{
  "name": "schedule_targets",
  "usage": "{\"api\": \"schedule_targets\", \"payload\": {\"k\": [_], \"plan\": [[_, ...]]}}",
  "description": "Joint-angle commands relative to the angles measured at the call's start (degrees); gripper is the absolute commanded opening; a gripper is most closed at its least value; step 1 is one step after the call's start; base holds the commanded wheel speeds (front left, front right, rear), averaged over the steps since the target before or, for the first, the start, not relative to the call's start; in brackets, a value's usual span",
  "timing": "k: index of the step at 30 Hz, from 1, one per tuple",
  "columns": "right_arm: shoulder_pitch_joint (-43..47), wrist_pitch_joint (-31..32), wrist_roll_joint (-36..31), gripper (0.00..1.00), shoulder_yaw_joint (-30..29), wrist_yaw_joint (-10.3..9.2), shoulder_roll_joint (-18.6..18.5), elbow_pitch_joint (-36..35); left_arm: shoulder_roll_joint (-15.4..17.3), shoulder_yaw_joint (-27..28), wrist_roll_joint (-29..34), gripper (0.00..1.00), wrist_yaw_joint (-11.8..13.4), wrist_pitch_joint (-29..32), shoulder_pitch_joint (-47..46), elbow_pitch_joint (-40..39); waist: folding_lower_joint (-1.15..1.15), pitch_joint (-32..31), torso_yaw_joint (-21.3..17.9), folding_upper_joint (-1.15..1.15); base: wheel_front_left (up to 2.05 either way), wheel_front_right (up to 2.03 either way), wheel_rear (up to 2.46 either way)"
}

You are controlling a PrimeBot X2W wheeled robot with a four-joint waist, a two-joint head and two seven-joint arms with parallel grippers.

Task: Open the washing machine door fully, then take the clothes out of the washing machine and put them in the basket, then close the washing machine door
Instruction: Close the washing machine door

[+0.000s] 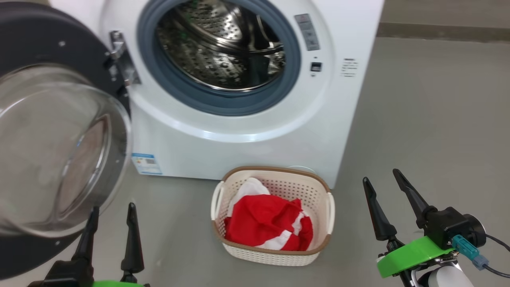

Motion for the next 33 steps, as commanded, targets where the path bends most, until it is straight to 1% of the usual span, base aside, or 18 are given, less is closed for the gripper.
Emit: {"api": "schedule_targets", "payload": {"k": [1, 13, 21, 26, 33], "plan": [[-2.51, -0.37, 0.36, 1.0, 1.63, 0.36, -0.22, -1.12, 0.8, 2.06, 0.64, 1.0, 0.74, 0.32, -0.42, -2.14, 0.0, -0.23, 3.18, 0.0, 0.0, 0.0, 0.0], [-3.21, -0.37, 1.11, 1.0, 3.25, 0.36, -0.22, -1.06, 0.82, 2.18, 0.74, 1.0, 2.33, 0.45, 0.38, -4.6, 0.0, -0.35, 11.7, 0.0, 0.0, 0.0, 0.0], [-3.21, -0.37, 1.84, 1.0, 4.27, 0.36, -0.22, -0.94, 1.21, 2.16, 1.07, 1.0, 3.11, 0.99, 0.56, -5.02, 0.0, -1.44, 15.73, 0.0, 0.0, 0.0, 0.0], [-2.89, -0.37, 2.36, 1.0, 4.8, 0.36, -0.22, -0.81, 1.68, 2.35, 1.23, 1.0, 3.58, 1.47, 1.09, -5.49, 0.0, -1.98, 17.41, 0.0, 0.0, 0.0, 0.0], [-2.96, -0.37, 2.37, 1.0, 5.34, 0.36, -0.22, -0.4, 1.83, 2.68, 0.4, 1.0, 3.7, 1.38, 1.72, -6.31, 0.0, -2.02, 17.54, 0.0, 0.0, 0.0, 0.0]]}}
